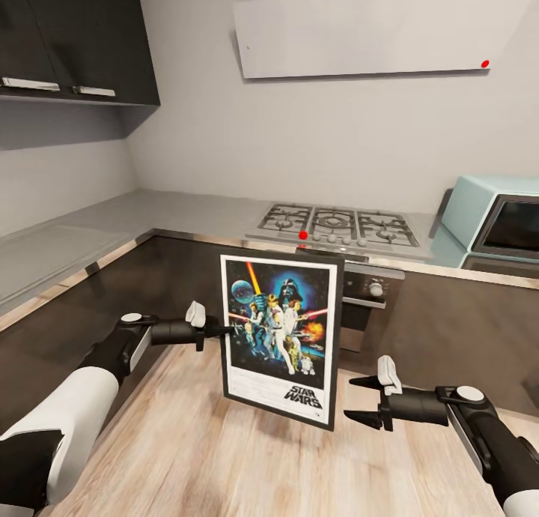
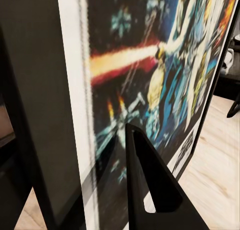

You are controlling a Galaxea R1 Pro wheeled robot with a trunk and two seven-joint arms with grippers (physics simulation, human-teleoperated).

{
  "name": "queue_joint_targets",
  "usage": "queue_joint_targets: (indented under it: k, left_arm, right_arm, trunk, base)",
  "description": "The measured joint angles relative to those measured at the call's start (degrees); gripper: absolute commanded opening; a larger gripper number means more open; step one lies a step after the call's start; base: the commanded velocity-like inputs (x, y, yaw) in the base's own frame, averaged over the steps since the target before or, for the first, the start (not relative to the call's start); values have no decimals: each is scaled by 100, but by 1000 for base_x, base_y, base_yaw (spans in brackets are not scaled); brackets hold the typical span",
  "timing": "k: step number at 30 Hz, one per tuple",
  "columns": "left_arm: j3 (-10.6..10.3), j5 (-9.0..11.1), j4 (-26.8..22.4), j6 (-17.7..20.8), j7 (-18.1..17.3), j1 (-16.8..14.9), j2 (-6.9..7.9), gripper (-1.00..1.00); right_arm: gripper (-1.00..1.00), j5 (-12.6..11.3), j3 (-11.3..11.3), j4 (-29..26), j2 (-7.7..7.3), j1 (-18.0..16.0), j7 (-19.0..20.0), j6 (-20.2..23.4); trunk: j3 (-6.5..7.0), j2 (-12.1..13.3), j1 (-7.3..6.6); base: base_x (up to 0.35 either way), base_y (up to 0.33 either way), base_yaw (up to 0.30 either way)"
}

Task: Pick up the poster from the kitchen countertop and hang it on one of the wall nails in the kitchen.

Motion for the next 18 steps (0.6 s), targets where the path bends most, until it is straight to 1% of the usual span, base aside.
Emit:
queue_joint_targets:
  k: [13, 16, 18]
  left_arm:
    - [-12, 5, -18, 0, -22, 0, -10, -100]
    - [-13, 5, -18, 4, -23, 0, -10, -100]
    - [-13, 5, -18, 7, -23, 0, -13, -100]
  right_arm:
    - [100, 7, 0, 47, 17, 0, -16, -3]
    - [100, 6, 0, 63, 28, 0, -68, -3]
    - [100, 3, 1, 70, 44, 0, -183, -3]
  trunk:
    - [0, 0, 0]
    - [0, 0, 0]
    - [0, 0, 0]
  base:
    - [0, 0, 0]
    - [0, 0, 0]
    - [0, 0, 0]
